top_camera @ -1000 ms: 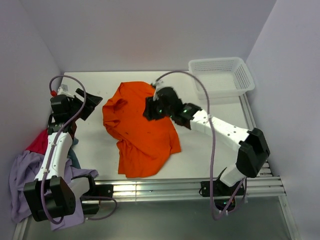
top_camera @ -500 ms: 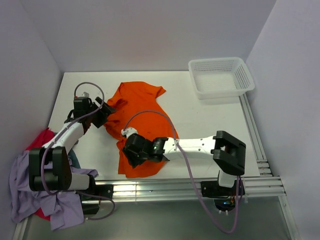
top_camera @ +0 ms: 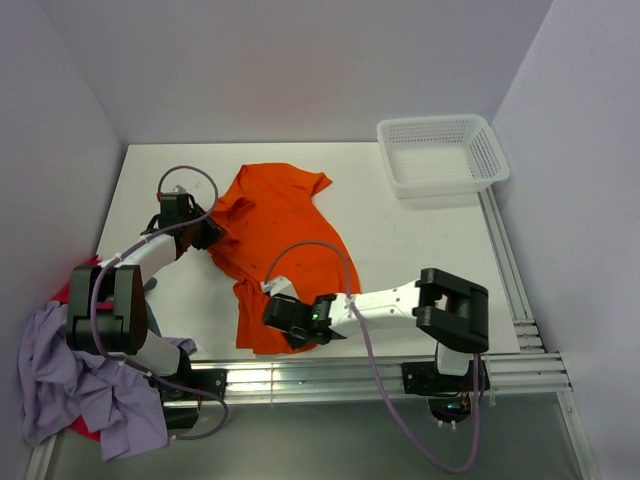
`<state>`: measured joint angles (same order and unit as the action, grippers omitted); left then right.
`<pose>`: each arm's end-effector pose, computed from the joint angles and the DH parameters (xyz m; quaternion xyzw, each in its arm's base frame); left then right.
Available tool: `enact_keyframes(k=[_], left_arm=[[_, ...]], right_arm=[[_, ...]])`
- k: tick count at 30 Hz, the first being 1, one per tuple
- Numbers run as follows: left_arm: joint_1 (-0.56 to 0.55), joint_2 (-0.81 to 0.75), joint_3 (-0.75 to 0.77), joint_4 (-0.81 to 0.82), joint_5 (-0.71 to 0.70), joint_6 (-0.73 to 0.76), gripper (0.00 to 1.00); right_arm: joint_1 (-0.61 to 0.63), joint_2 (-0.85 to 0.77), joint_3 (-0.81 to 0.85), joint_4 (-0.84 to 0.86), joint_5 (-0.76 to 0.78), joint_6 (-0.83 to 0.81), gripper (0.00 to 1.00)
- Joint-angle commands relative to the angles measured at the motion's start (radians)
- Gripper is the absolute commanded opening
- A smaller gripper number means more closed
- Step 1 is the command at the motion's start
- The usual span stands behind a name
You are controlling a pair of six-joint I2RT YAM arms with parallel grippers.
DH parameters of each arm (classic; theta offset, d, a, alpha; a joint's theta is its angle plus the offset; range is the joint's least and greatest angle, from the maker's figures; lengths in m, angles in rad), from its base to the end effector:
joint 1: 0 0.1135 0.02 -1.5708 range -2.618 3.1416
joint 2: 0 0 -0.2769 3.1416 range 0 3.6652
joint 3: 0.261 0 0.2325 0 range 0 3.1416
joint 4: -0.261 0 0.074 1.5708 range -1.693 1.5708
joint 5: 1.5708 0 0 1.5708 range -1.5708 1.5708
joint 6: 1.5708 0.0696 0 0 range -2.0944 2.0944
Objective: Roll the t-shirts
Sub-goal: Flatten the tshirt
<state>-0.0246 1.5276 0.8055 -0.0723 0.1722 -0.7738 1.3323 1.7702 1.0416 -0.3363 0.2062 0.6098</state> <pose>0.3158 -0.0197 0.1850 -0.3071 0.8701 -0.2199 0.3165 0.0968 0.3380 0.1558 -0.3163 0.9100 0.1492 0.2228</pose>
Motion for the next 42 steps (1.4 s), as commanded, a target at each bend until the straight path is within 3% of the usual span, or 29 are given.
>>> enact_keyframes(k=[1, 3, 4, 5, 8, 10, 11, 12, 15, 16, 24, 31, 36, 37, 38, 39, 40, 42], left_arm=[[-0.001, -0.047, 0.041, 0.020, -0.059, 0.030, 0.25], [-0.001, -0.044, 0.040, 0.031, -0.042, 0.027, 0.16], [-0.001, -0.044, 0.041, 0.032, -0.040, 0.022, 0.03], [-0.001, -0.044, 0.043, 0.031, -0.043, 0.021, 0.00], [0.003, -0.063, 0.041, 0.028, -0.079, 0.016, 0.00], [0.009, -0.081, 0.043, 0.023, -0.092, 0.021, 0.01], [0.011, -0.084, 0.047, 0.017, -0.097, 0.024, 0.04], [0.011, -0.087, 0.058, 0.002, -0.099, 0.028, 0.19], [0.011, -0.093, 0.055, 0.002, -0.091, 0.051, 0.46], [0.011, -0.093, 0.054, 0.002, -0.095, 0.053, 0.48], [0.011, -0.038, 0.044, -0.006, -0.125, 0.077, 0.52], [0.011, 0.054, 0.066, 0.000, -0.114, 0.091, 0.53], [0.011, 0.074, 0.070, -0.009, -0.131, 0.094, 0.51], [0.011, 0.069, 0.066, -0.007, -0.135, 0.094, 0.51], [0.011, 0.063, 0.063, -0.006, -0.138, 0.094, 0.51], [0.011, 0.051, 0.058, -0.007, -0.146, 0.097, 0.50], [0.011, 0.043, 0.057, -0.011, -0.152, 0.099, 0.49], [0.009, 0.037, 0.064, -0.020, -0.166, 0.106, 0.48]], right_arm=[[-0.074, -0.162, -0.130, -0.069, 0.110, 0.037, 0.00], [-0.122, -0.247, -0.229, -0.057, 0.114, 0.051, 0.00], [-0.175, -0.332, -0.261, -0.047, 0.110, 0.051, 0.00], [-0.200, -0.374, -0.287, -0.047, 0.114, 0.056, 0.00], [-0.266, -0.498, -0.344, -0.027, 0.079, 0.032, 0.01], [-0.263, -0.526, -0.339, -0.014, 0.033, 0.010, 0.13], [-0.256, -0.525, -0.318, -0.003, -0.002, 0.004, 0.27], [-0.240, -0.516, -0.302, -0.001, -0.007, -0.005, 0.34], [-0.138, -0.441, -0.210, -0.003, 0.009, -0.022, 0.52], [-0.110, -0.386, -0.183, -0.003, 0.015, -0.024, 0.56], [0.016, -0.056, 0.061, 0.006, -0.048, -0.059, 0.59], [0.033, -0.006, 0.067, 0.026, -0.070, -0.056, 0.60], [0.033, 0.008, 0.035, 0.017, -0.054, -0.036, 0.46], [0.033, 0.006, 0.031, 0.016, -0.051, -0.035, 0.38], [0.033, 0.005, 0.020, 0.004, -0.015, -0.028, 0.16], [0.031, -0.006, 0.014, -0.006, 0.008, -0.012, 0.06], [0.030, -0.017, 0.005, -0.018, 0.034, -0.004, 0.00], [0.009, -0.076, -0.047, -0.030, 0.073, 0.014, 0.00]])
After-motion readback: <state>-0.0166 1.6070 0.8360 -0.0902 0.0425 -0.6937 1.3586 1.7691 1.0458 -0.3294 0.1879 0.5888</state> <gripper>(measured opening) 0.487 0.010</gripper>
